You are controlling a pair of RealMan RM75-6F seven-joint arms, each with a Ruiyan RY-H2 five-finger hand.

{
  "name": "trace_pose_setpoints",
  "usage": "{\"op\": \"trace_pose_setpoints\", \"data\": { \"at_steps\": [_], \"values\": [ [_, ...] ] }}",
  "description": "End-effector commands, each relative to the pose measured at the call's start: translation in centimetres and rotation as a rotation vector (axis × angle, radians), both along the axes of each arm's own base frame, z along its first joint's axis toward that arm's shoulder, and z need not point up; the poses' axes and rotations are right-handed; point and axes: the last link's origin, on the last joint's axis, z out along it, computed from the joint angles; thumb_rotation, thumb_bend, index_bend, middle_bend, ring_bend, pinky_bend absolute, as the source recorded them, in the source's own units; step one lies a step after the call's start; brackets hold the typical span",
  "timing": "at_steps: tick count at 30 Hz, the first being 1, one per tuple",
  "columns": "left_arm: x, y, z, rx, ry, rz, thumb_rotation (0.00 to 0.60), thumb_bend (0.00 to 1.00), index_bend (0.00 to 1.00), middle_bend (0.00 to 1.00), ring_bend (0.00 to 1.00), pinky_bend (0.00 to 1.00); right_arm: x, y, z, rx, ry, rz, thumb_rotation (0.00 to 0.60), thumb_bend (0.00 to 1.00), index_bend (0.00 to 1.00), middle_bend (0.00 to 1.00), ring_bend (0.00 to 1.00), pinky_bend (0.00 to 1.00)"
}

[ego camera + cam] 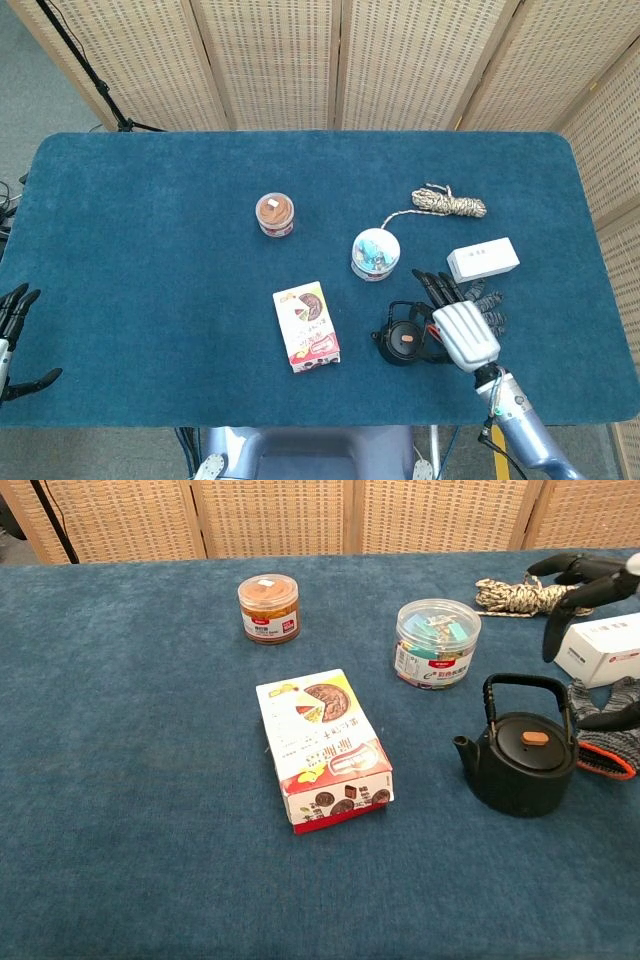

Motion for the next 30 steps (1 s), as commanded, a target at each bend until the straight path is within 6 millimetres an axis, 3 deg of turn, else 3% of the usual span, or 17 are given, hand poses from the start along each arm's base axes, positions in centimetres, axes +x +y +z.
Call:
{"op": "trace_pose_setpoints", "data": {
  "at_steps": [1,8,20,30],
  "values": [
    [0.1,0.0,0.0,0.001,0.002,-0.002,0.600,0.02,0.00,0.00,0.00,0.00,1.6,-0.5,-1.5,0.044,-0.005,-0.007,0.600,0.19,0.43,0.00,0.00,0.00],
    [0.0,0.1,0.0,0.003,0.003,0.001,0.600,0.02,0.00,0.00,0.00,0.00,2.3,-0.9,-3.0,0.067,0.022,-0.030,0.600,0.22,0.44,0.00,0.00,0.00],
    [-0.1,0.2,0.0,0.004,0.003,0.004,0.600,0.02,0.00,0.00,0.00,0.00,0.8,-1.4,-4.0,0.096,0.067,-0.107,0.600,0.23,0.45,0.00,0.00,0.00],
    [-0.1,0.4,0.0,0.004,0.002,0.006,0.600,0.02,0.00,0.00,0.00,0.00,0.3,-1.3,-3.4,0.134,0.092,-0.139,0.600,0.38,0.46,0.00,0.00,0.00]
  ]
}}
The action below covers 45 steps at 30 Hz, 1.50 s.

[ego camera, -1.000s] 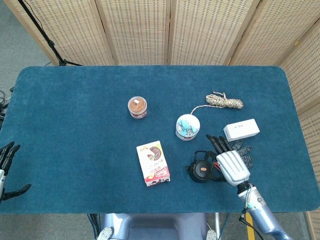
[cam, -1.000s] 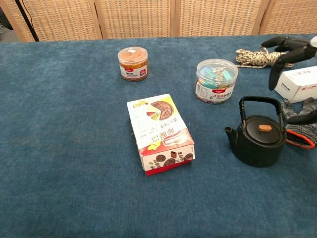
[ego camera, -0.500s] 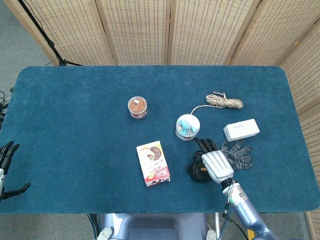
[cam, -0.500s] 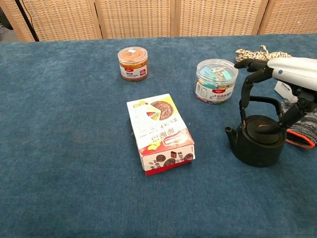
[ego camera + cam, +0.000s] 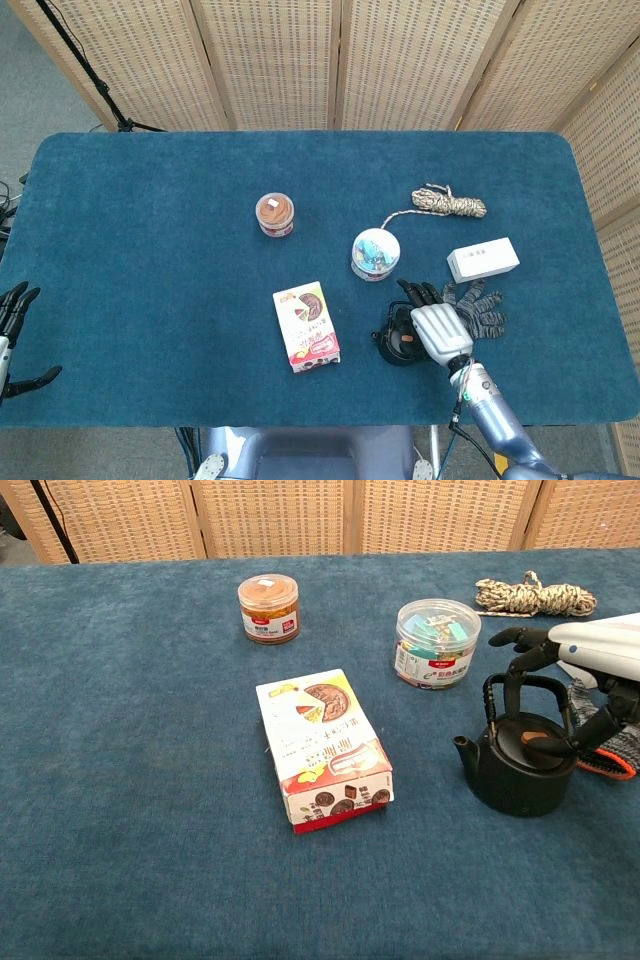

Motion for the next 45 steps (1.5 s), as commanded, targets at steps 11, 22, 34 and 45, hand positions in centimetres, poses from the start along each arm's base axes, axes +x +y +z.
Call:
{"op": "trace_pose_setpoints", "data": {
  "at_steps": [11,22,34,45],
  "values": [
    [0.0,0.0,0.1,0.004,-0.003,0.000,0.600,0.02,0.00,0.00,0.00,0.00,0.0,0.1,0.0,0.011,0.008,-0.008,0.600,0.39,0.46,0.00,0.00,0.00],
    [-0.1,0.1,0.2,0.006,-0.005,0.001,0.600,0.01,0.00,0.00,0.00,0.00,-0.4,-0.1,-0.2,0.011,0.022,-0.030,0.600,0.41,0.48,0.00,0.00,0.00],
    [0.0,0.2,0.0,0.004,0.000,0.002,0.600,0.01,0.00,0.00,0.00,0.00,-0.6,0.2,-0.6,0.011,0.019,-0.037,0.600,0.42,0.53,0.00,0.00,0.00],
    [0.0,0.3,0.0,0.004,0.002,0.004,0.600,0.01,0.00,0.00,0.00,0.00,-0.4,0.2,0.6,-0.031,-0.016,-0.026,0.600,0.47,0.59,0.00,0.00,0.00]
  ]
}}
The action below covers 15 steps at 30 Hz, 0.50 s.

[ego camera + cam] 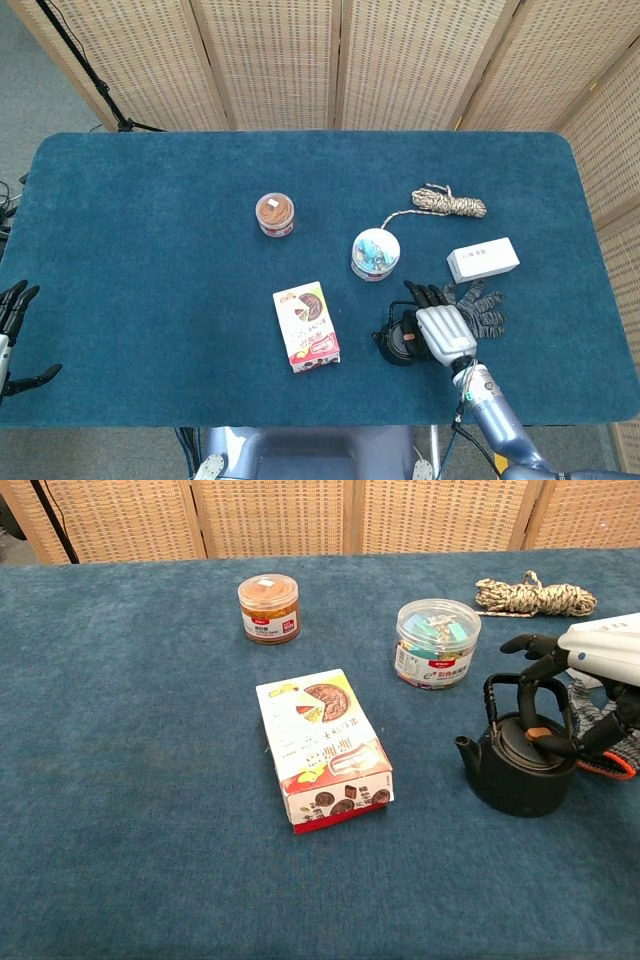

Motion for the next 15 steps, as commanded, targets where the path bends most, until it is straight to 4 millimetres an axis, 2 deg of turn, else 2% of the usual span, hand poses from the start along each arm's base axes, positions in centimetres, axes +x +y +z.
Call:
{"op": "trace_pose_setpoints", "data": {
  "at_steps": [1,6,9,13,15],
  "values": [
    [0.0,0.0,0.0,0.000,0.000,0.000,0.600,0.01,0.00,0.00,0.00,0.00,0.4,0.2,0.9,-0.024,-0.019,0.015,0.600,0.47,0.59,0.00,0.00,0.00],
    [0.0,0.0,0.0,-0.001,0.001,0.000,0.600,0.01,0.00,0.00,0.00,0.00,1.3,0.5,2.8,-0.078,-0.049,0.057,0.600,0.47,0.59,0.00,0.00,0.00],
    [0.0,0.0,0.0,0.000,-0.001,-0.001,0.600,0.01,0.00,0.00,0.00,0.00,1.6,-0.1,4.3,-0.132,-0.041,0.074,0.600,0.47,0.59,0.00,0.00,0.00],
    [0.0,0.0,0.0,0.001,-0.003,0.000,0.600,0.01,0.00,0.00,0.00,0.00,0.9,-1.3,5.7,-0.179,-0.001,0.061,0.600,0.47,0.59,0.00,0.00,0.00],
    [0.0,0.0,0.1,0.001,-0.006,0.000,0.600,0.01,0.00,0.00,0.00,0.00,-0.4,-2.2,6.4,-0.201,0.038,0.035,0.600,0.47,0.59,0.00,0.00,0.00]
  ]
}}
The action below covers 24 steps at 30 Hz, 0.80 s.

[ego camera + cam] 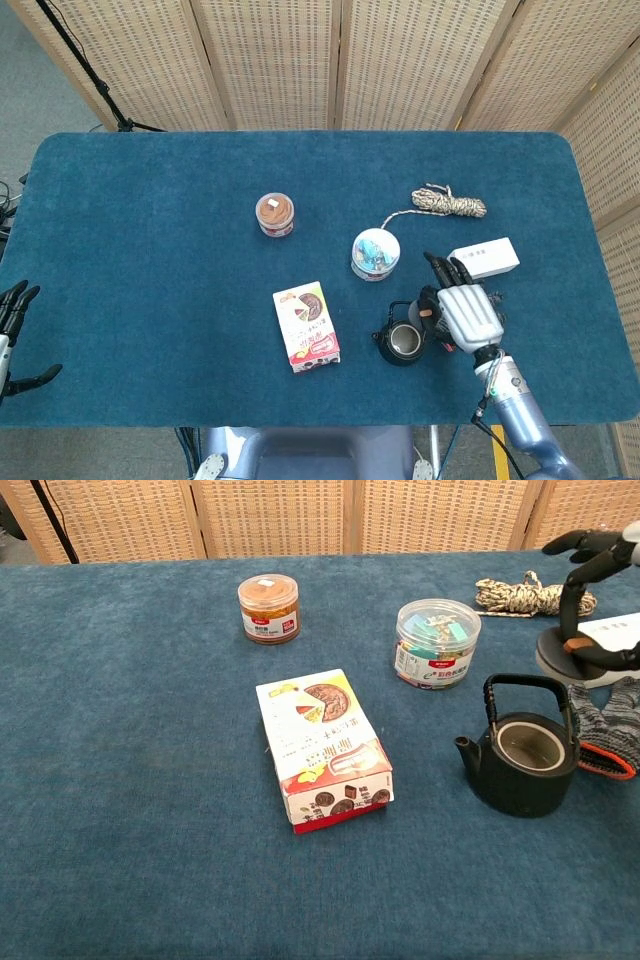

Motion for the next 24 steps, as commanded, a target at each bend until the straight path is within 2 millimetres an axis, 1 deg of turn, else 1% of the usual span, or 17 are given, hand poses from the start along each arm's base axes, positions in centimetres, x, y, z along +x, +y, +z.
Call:
{"op": "trace_pose_setpoints", "data": {
  "at_steps": [1,3,4,6,7,9,12,13,18,24],
  "values": [
    [0.0,0.0,0.0,-0.001,-0.001,0.001,0.600,0.01,0.00,0.00,0.00,0.00,-1.8,-1.4,1.0,-0.035,0.056,-0.037,0.600,0.47,0.59,0.00,0.00,0.00],
    [0.0,0.0,0.0,-0.002,-0.003,0.001,0.600,0.01,0.00,0.00,0.00,0.00,-3.4,-1.8,1.2,-0.041,0.102,-0.048,0.600,0.47,0.59,0.00,0.00,0.00],
    [0.0,0.0,0.1,-0.002,-0.003,0.001,0.600,0.01,0.00,0.00,0.00,0.00,-3.7,-1.8,1.2,-0.041,0.109,-0.048,0.600,0.47,0.59,0.00,0.00,0.00],
    [0.0,0.0,0.1,0.001,-0.005,0.001,0.600,0.01,0.00,0.00,0.00,0.00,-5.5,-1.9,1.1,-0.039,0.133,-0.069,0.600,0.47,0.59,0.00,0.00,0.00],
    [0.0,0.0,0.1,0.001,-0.006,0.001,0.600,0.01,0.00,0.00,0.00,0.00,-6.1,-1.9,1.0,-0.037,0.134,-0.071,0.600,0.47,0.59,0.00,0.00,0.00],
    [0.0,0.0,0.1,-0.003,-0.004,0.000,0.600,0.01,0.00,0.00,0.00,0.00,-8.3,-2.0,0.7,-0.025,0.155,-0.097,0.600,0.47,0.59,0.00,0.00,0.00],
    [0.0,0.0,0.0,-0.004,-0.002,0.001,0.600,0.01,0.00,0.00,0.00,0.00,-9.9,-2.0,0.4,-0.015,0.161,-0.116,0.600,0.47,0.59,0.00,0.00,0.00],
    [0.0,0.0,0.0,-0.004,-0.002,0.002,0.600,0.01,0.00,0.00,0.00,0.00,-10.9,-1.9,0.2,-0.007,0.161,-0.134,0.600,0.47,0.59,0.00,0.00,0.00],
    [0.0,0.0,-0.1,-0.006,0.000,0.003,0.600,0.01,0.00,0.00,0.00,0.00,-12.9,-1.5,0.1,-0.001,0.153,-0.160,0.600,0.47,0.59,0.00,0.00,0.00],
    [0.1,0.0,-0.2,-0.007,0.003,0.003,0.600,0.01,0.00,0.00,0.00,0.00,-14.4,-0.4,-0.2,0.007,0.154,-0.169,0.600,0.47,0.58,0.00,0.00,0.00]
  ]
}}
